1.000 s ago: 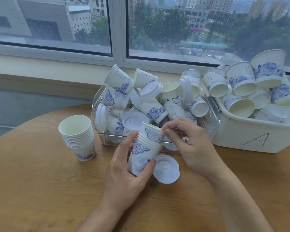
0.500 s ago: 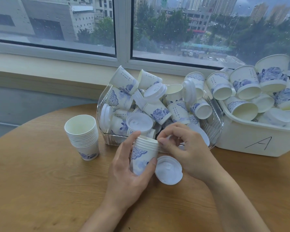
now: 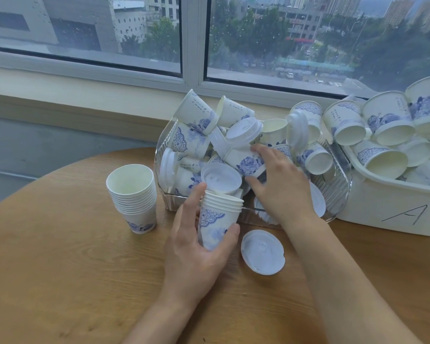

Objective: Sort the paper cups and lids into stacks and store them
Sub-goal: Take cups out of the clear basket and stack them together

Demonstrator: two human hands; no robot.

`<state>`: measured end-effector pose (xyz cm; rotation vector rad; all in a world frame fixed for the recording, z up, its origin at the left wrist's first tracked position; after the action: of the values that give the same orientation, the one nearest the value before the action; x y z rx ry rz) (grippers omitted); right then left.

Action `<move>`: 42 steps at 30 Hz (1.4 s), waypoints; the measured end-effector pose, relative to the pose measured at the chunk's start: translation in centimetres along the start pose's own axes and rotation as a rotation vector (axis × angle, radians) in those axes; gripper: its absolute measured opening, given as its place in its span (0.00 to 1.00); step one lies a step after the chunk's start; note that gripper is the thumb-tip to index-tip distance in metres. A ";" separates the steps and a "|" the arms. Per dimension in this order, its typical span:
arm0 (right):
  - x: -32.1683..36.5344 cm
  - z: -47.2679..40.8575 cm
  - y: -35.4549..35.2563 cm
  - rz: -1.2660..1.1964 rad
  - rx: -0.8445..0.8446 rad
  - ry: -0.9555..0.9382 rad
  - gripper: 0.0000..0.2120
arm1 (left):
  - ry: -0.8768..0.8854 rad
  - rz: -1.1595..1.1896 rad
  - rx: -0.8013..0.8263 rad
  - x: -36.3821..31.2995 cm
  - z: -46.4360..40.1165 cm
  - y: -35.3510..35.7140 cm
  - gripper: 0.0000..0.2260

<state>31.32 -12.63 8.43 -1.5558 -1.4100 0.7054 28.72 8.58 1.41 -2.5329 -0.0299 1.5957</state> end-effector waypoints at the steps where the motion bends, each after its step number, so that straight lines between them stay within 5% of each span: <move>1: -0.1 0.0 0.0 0.004 -0.010 0.005 0.30 | -0.006 0.002 0.008 0.0 0.1 0.1 0.38; 26: -0.4 0.7 -0.5 -0.009 -0.073 0.035 0.31 | 0.008 0.015 0.052 -0.3 0.2 0.6 0.38; 34: -1.8 2.4 -3.5 -0.166 -0.060 0.132 0.26 | 0.020 0.010 0.053 -0.3 0.3 0.6 0.38; 42: -3.5 3.6 -3.8 -0.429 0.123 0.213 0.19 | 0.044 -0.015 0.069 -0.7 0.4 0.8 0.38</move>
<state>25.83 -15.39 9.66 -1.1429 -1.4444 0.3485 28.05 7.81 1.73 -2.5086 0.0108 1.5085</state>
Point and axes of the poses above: each hand's wrist, its own z-axis away from the middle knuckle, its own y-axis out of the palm, x = y × z, the point moved 10 cm from there along -z, towards the middle knuckle, and after that the axes turned 8 degrees about z, right-handed, at the moved point
